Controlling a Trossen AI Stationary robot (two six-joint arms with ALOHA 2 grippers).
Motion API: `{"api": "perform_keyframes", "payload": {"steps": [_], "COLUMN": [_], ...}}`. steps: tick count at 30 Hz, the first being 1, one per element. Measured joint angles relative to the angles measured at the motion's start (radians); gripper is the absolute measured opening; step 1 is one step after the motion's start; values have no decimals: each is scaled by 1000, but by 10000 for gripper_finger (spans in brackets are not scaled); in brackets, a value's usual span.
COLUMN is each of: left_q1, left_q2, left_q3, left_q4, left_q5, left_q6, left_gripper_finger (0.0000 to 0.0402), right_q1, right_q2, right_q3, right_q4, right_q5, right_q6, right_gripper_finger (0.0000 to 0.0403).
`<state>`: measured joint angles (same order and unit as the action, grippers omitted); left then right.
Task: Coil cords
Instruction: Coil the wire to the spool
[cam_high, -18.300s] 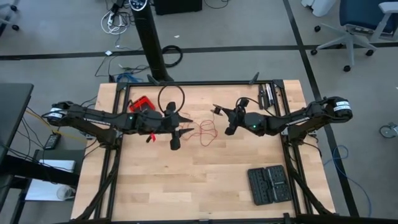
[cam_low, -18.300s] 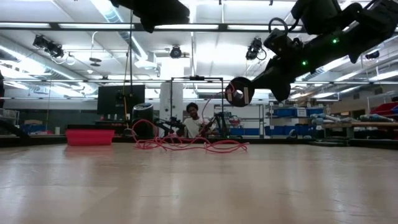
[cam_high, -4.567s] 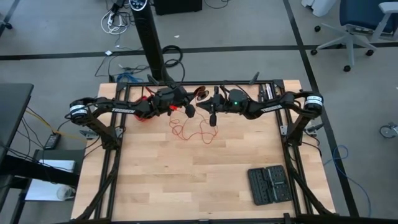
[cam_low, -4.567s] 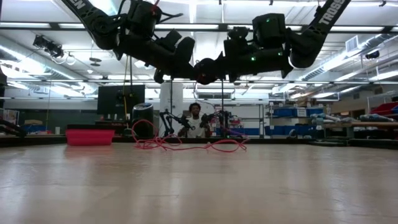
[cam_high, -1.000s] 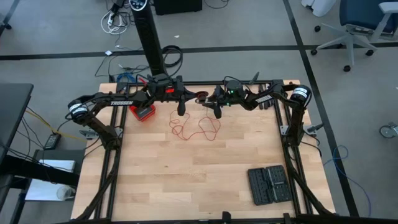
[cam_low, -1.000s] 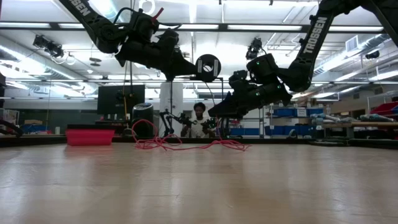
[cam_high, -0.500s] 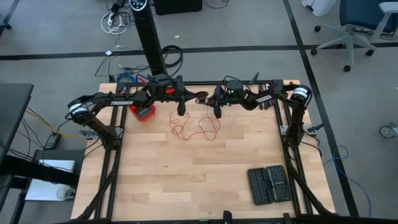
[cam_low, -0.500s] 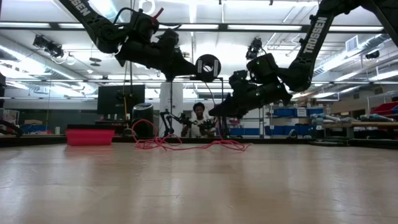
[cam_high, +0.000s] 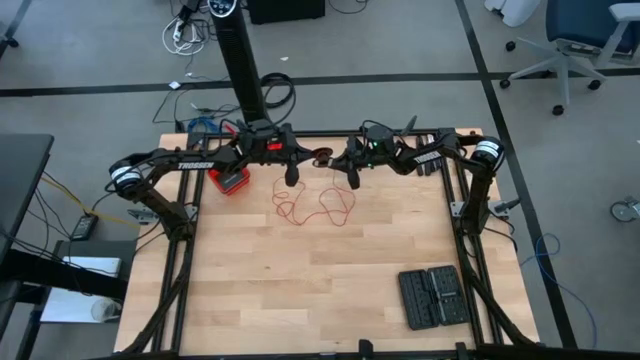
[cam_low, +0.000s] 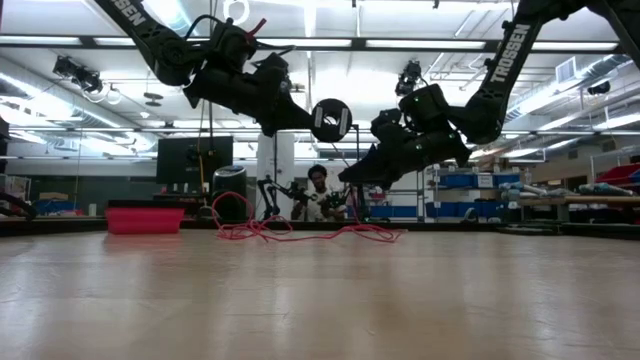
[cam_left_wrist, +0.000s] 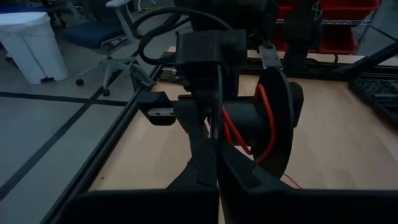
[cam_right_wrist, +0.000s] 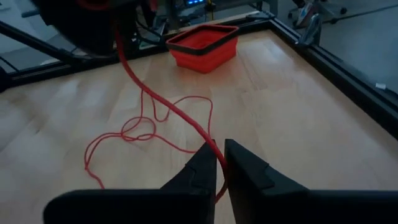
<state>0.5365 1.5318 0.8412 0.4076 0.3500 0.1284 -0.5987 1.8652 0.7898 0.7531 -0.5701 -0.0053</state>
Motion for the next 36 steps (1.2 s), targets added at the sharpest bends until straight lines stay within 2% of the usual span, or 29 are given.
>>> {"api": "perform_keyframes", "payload": {"steps": [3, 7, 11, 21, 28, 33, 36], "left_q1": [0, 0, 0, 1, -8, -54, -92], "left_q2": [0, 0, 0, 0, 0, 0, 0], "left_q3": [0, 0, 0, 0, 0, 0, 0], "left_q4": [0, -14, -52, -168, -204, -168, -122], "left_q5": [-13, -43, -45, -132, -276, -430, -529], "left_q6": [0, 2, 22, 111, 175, 214, 242], "left_gripper_finger": [0, 0, 0, 0, 0, 0, 0], "right_q1": [0, -7, -30, -47, -39, 26, 80], "right_q2": [0, 0, -10, -100, -162, -167, -167], "right_q3": [0, 0, 0, 0, 40, 98, 114], "right_q4": [-4, -21, -50, -107, -133, -138, -137], "right_q5": [-1, -3, -22, -26, -50, -38, 22], "right_q6": [-8, -23, -14, -25, 130, 133, 97], "right_gripper_finger": [30, 6, 3, 1, 2, 12, 22]}}
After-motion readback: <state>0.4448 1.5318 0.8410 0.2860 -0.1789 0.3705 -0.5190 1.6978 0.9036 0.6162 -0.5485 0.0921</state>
